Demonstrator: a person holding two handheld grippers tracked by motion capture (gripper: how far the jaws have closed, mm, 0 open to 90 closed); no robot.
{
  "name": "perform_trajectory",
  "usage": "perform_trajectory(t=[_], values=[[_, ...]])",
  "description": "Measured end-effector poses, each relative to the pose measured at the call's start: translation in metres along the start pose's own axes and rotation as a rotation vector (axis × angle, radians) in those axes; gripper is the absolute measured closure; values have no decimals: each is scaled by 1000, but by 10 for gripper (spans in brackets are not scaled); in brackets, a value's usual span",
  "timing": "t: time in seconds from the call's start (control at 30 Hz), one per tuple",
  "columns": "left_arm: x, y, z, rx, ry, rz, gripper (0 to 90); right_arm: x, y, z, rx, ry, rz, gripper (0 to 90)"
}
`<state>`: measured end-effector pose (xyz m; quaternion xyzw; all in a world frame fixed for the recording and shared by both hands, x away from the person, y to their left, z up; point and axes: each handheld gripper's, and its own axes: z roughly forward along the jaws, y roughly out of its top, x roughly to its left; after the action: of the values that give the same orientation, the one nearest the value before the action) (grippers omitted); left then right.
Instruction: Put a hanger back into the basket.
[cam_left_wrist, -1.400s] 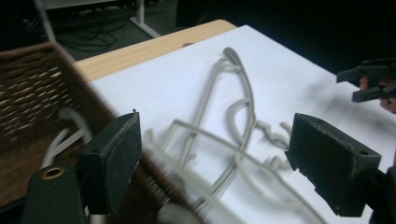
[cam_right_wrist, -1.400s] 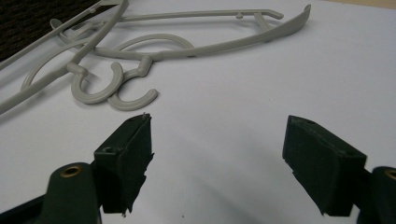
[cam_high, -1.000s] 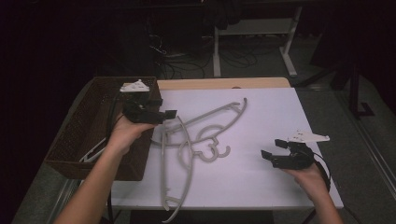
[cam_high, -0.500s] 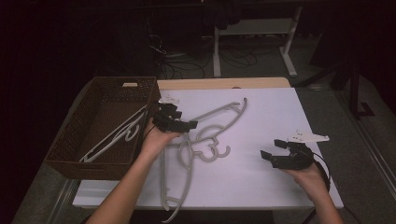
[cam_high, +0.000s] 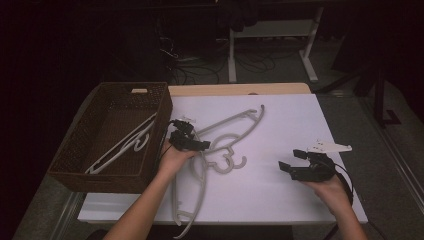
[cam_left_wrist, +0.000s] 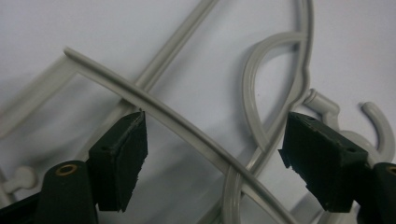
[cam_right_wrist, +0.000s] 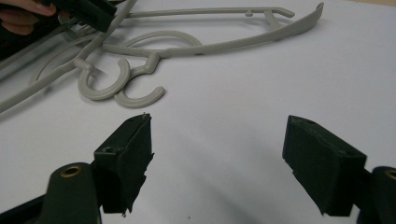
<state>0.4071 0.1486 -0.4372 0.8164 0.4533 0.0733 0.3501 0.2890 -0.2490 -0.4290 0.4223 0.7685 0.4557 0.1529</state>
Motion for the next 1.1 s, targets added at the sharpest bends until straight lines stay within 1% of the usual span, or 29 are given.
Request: perform_trajectory(t=[0.03,0.13,0.2,0.27,0.33,0.53,0.57,0.67,0.8,0.87,1.03,1.1], values=[[0,0,1,2,3,1,272,0,0,0,0,0,-1,233],[-1,1,5,14,-12,-4,357,0,0,0,1,1,-3,233],[-1,2,7,21,-5,1,396,0,0,0,1,0,-2,233],[0,3,10,25,-22,-9,446,0,0,0,-1,0,-2,233],[0,4,13,30,-26,-7,501,0,0,0,-1,0,-2,233],[-1,7,18,33,-55,-34,544,0,0,0,-1,0,-3,233],[-1,8,18,31,-55,-29,552,0,0,-1,-1,-1,-2,233],[-5,13,18,11,-57,-32,579,0,0,-1,-2,0,-3,233],[-11,22,17,-15,-68,-13,613,0,0,0,-1,0,-3,233],[-15,28,20,-19,-75,5,623,0,0,0,-1,1,-5,233],[-29,43,32,-11,-97,64,645,0,0,0,0,1,-7,233],[-35,48,39,4,-97,88,654,0,0,0,-1,1,-5,233]])
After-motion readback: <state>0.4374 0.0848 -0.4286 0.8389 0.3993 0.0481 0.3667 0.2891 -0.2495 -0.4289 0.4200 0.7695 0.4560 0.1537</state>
